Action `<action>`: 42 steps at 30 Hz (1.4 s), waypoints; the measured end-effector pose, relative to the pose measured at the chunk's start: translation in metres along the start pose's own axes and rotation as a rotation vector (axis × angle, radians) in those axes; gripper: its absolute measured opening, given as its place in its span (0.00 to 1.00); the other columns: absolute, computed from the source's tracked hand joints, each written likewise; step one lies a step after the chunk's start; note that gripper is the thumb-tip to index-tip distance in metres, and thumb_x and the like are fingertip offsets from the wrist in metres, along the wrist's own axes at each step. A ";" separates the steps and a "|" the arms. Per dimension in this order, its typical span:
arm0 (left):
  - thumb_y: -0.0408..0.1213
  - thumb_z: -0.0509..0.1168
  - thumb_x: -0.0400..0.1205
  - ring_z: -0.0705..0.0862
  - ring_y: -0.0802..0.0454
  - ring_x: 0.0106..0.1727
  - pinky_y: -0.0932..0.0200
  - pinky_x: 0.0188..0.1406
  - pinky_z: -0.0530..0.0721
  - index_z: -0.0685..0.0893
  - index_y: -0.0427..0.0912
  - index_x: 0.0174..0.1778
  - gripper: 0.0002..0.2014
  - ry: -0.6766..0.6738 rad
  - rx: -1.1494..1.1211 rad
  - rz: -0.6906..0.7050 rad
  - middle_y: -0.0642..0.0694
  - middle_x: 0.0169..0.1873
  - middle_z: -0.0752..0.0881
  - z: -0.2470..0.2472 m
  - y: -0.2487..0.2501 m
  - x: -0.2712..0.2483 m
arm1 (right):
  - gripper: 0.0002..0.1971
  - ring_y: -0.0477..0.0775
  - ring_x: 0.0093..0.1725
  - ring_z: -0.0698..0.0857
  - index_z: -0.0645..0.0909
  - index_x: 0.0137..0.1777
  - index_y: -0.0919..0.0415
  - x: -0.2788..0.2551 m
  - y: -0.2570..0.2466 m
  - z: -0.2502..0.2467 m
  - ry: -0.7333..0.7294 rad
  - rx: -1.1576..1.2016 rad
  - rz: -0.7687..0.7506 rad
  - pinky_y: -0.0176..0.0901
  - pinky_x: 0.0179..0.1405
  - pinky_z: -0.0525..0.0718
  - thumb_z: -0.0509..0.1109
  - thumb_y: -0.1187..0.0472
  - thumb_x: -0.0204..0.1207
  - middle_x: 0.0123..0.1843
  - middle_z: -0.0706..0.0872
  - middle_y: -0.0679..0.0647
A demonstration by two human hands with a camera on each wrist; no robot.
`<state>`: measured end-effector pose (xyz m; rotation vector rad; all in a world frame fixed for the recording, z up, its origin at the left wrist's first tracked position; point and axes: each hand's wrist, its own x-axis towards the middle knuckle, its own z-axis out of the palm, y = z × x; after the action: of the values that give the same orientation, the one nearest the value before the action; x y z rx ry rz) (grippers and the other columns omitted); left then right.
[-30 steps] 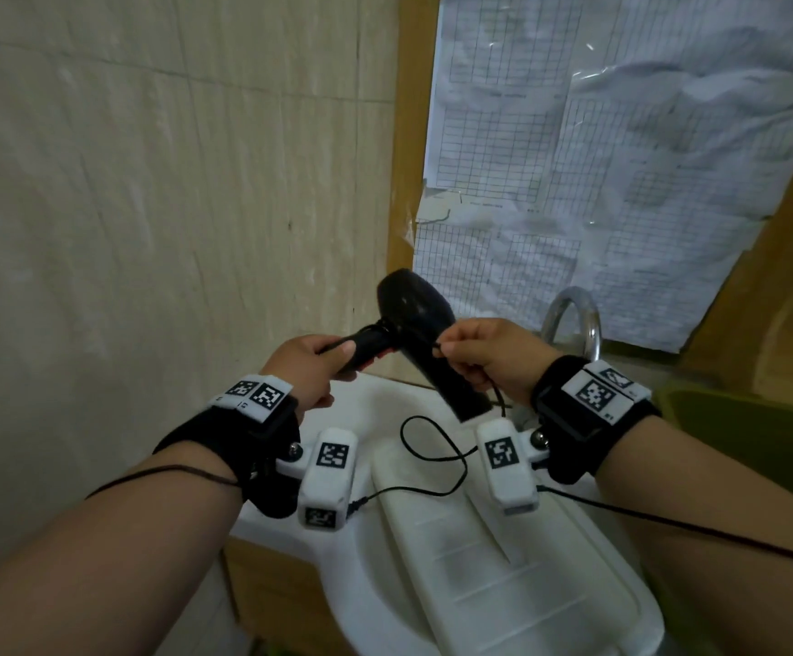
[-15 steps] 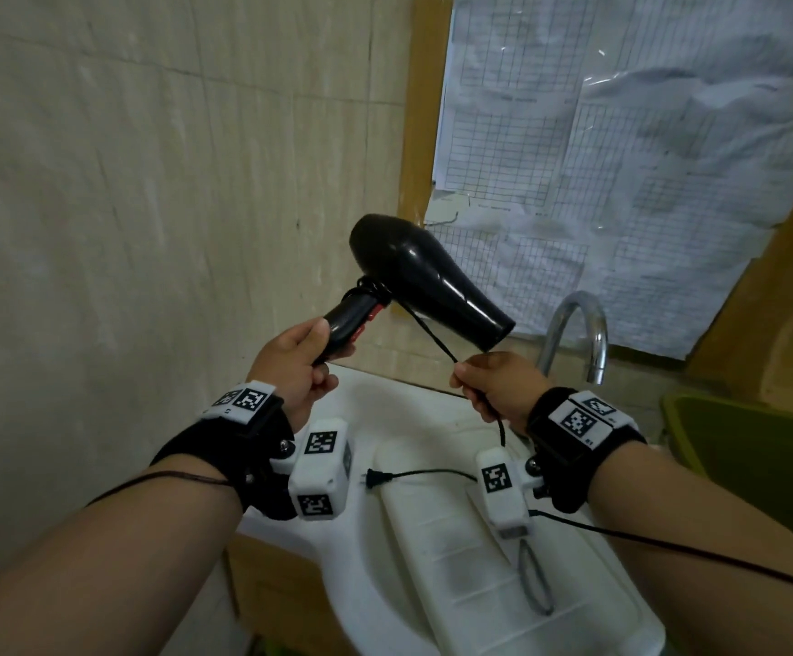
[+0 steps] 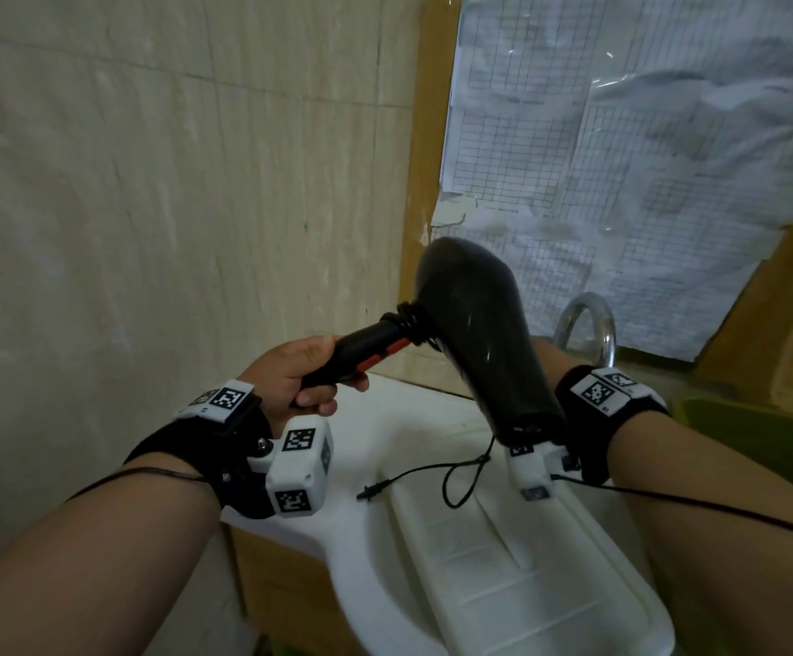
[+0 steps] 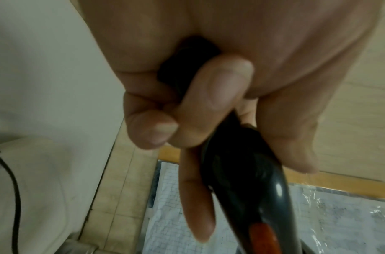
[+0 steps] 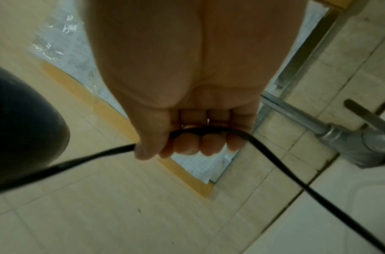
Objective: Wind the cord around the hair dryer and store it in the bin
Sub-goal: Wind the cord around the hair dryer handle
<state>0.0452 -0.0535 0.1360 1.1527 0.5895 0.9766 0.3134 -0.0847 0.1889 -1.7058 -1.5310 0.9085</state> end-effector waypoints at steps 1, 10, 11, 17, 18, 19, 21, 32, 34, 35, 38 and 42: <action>0.56 0.75 0.64 0.68 0.62 0.13 0.64 0.21 0.80 0.80 0.36 0.61 0.35 -0.014 0.033 -0.002 0.36 0.35 0.89 -0.002 0.000 -0.001 | 0.12 0.47 0.35 0.76 0.76 0.35 0.58 0.005 0.000 -0.005 0.003 -0.138 -0.037 0.36 0.42 0.75 0.60 0.65 0.81 0.36 0.78 0.52; 0.58 0.79 0.55 0.71 0.60 0.19 0.70 0.22 0.74 0.88 0.62 0.52 0.28 -0.179 0.470 -0.052 0.47 0.36 0.92 -0.002 0.016 -0.004 | 0.09 0.51 0.43 0.77 0.81 0.44 0.60 0.038 -0.009 -0.039 0.054 -0.637 -0.091 0.40 0.39 0.73 0.66 0.54 0.76 0.39 0.80 0.54; 0.55 0.79 0.54 0.72 0.59 0.21 0.70 0.23 0.74 0.88 0.67 0.51 0.26 -0.165 0.568 -0.070 0.49 0.36 0.92 -0.002 0.018 -0.003 | 0.11 0.51 0.42 0.77 0.81 0.45 0.62 0.038 -0.011 -0.039 0.056 -0.662 -0.092 0.40 0.36 0.73 0.66 0.54 0.76 0.38 0.79 0.54; 0.41 0.70 0.74 0.80 0.60 0.33 0.69 0.34 0.76 0.82 0.64 0.60 0.20 -0.090 1.112 -0.113 0.52 0.44 0.89 0.010 0.028 0.006 | 0.18 0.47 0.32 0.73 0.73 0.31 0.56 0.039 -0.023 -0.036 0.012 -0.699 -0.127 0.37 0.31 0.70 0.66 0.45 0.75 0.29 0.74 0.49; 0.38 0.70 0.75 0.82 0.64 0.38 0.70 0.40 0.77 0.82 0.60 0.63 0.20 -0.071 1.166 -0.102 0.56 0.45 0.88 0.014 0.027 0.008 | 0.18 0.49 0.32 0.74 0.74 0.31 0.58 0.039 -0.025 -0.036 0.012 -0.681 -0.140 0.37 0.32 0.71 0.66 0.45 0.75 0.29 0.74 0.50; 0.38 0.69 0.76 0.84 0.64 0.46 0.69 0.48 0.77 0.81 0.57 0.65 0.20 -0.049 1.228 -0.090 0.57 0.48 0.87 0.017 0.026 0.011 | 0.19 0.50 0.34 0.74 0.75 0.32 0.59 0.036 -0.029 -0.033 0.011 -0.667 -0.151 0.38 0.32 0.71 0.66 0.45 0.75 0.28 0.74 0.50; 0.42 0.68 0.77 0.83 0.55 0.58 0.63 0.58 0.75 0.80 0.55 0.67 0.21 0.008 1.351 -0.082 0.54 0.56 0.86 0.022 0.022 0.013 | 0.18 0.49 0.34 0.76 0.76 0.31 0.58 0.032 -0.037 -0.026 0.002 -0.658 -0.185 0.37 0.31 0.72 0.66 0.45 0.75 0.29 0.75 0.50; 0.42 0.63 0.81 0.78 0.53 0.30 0.61 0.31 0.73 0.85 0.42 0.60 0.15 0.417 1.042 0.039 0.43 0.42 0.88 0.029 0.003 0.025 | 0.13 0.46 0.25 0.72 0.85 0.46 0.71 0.016 -0.039 0.021 -0.046 -0.198 -0.260 0.36 0.27 0.70 0.64 0.61 0.76 0.24 0.75 0.49; 0.40 0.63 0.81 0.74 0.56 0.25 0.60 0.36 0.74 0.84 0.41 0.61 0.15 0.496 0.843 0.062 0.41 0.41 0.88 0.029 -0.001 0.025 | 0.08 0.46 0.25 0.72 0.84 0.43 0.64 0.014 -0.033 0.030 -0.111 -0.159 -0.236 0.37 0.27 0.71 0.64 0.62 0.77 0.25 0.76 0.49; 0.40 0.62 0.81 0.74 0.56 0.23 0.58 0.37 0.74 0.84 0.41 0.61 0.15 0.529 0.741 0.065 0.41 0.40 0.88 0.030 -0.003 0.025 | 0.07 0.46 0.25 0.73 0.83 0.41 0.58 0.014 -0.029 0.033 -0.142 -0.132 -0.221 0.36 0.26 0.72 0.64 0.63 0.77 0.26 0.77 0.49; 0.40 0.61 0.82 0.71 0.58 0.17 0.58 0.30 0.73 0.84 0.45 0.60 0.13 0.580 0.468 0.068 0.43 0.35 0.87 0.035 -0.005 0.025 | 0.09 0.47 0.24 0.73 0.81 0.40 0.47 0.015 -0.014 0.043 -0.219 -0.054 -0.217 0.38 0.25 0.72 0.64 0.62 0.77 0.27 0.79 0.50; 0.38 0.59 0.84 0.65 0.61 0.14 0.64 0.25 0.72 0.82 0.45 0.58 0.10 0.531 0.210 0.103 0.41 0.36 0.87 0.037 -0.005 0.021 | 0.11 0.45 0.21 0.74 0.83 0.42 0.46 0.017 0.001 0.050 -0.237 0.056 -0.174 0.36 0.24 0.73 0.63 0.62 0.79 0.27 0.79 0.49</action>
<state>0.0869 -0.0532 0.1450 1.1143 1.0854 1.3477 0.2732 -0.0666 0.1605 -1.4397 -1.7604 1.0797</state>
